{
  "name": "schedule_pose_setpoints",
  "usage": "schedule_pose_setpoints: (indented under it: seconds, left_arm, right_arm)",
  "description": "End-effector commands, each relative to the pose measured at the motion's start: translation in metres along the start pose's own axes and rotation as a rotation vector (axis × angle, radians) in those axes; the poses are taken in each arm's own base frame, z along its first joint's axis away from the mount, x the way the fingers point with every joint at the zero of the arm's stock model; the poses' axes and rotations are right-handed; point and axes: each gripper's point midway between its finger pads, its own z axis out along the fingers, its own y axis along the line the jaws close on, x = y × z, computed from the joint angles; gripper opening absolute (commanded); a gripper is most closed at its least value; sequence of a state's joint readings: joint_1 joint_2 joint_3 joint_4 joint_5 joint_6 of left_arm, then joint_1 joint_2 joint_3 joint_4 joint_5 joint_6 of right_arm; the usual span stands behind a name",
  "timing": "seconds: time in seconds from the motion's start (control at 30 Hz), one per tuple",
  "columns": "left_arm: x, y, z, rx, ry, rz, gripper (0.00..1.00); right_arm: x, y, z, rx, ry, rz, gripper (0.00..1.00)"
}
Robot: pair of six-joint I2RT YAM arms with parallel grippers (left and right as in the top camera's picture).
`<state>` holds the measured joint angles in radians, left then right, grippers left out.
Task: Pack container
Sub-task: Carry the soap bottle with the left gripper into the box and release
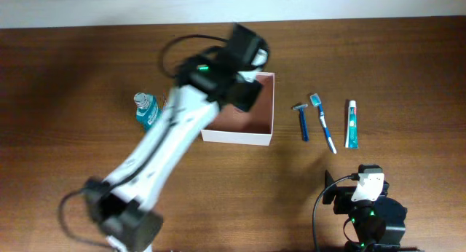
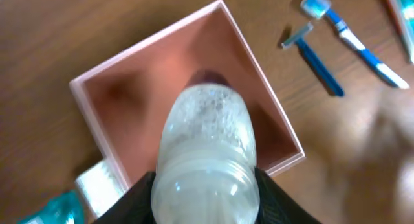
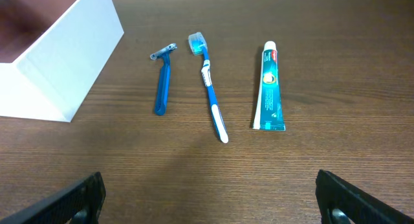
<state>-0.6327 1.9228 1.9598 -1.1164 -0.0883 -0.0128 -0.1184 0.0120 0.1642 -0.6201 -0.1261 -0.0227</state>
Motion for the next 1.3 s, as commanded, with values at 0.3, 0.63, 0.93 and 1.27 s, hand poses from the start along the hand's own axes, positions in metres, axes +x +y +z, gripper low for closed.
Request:
schedule_pose_setpoints:
  seconds: [0.3, 0.63, 0.93, 1.27]
  left_arm:
    - [-0.025, -0.014, 0.081, 0.02, -0.034, -0.162, 0.05]
    - [-0.028, -0.022, 0.095, 0.06, -0.029, -0.416, 0.35]
    - [-0.017, 0.004, 0.058, 0.028, 0.02, -0.445, 0.7]
    - [-0.002, 0.088, -0.064, -0.127, -0.039, -0.455, 0.84]
  right_arm:
    - [0.001, 0.0, 0.0, -0.003, -0.003, 0.008, 0.99]
    - [0.001, 0.0, 0.0, -0.003, -0.003, 0.008, 0.99]
    - [0.001, 0.0, 0.0, -0.003, -0.003, 0.008, 0.99]
    - [0.001, 0.0, 0.0, -0.003, -0.003, 0.008, 0.99]
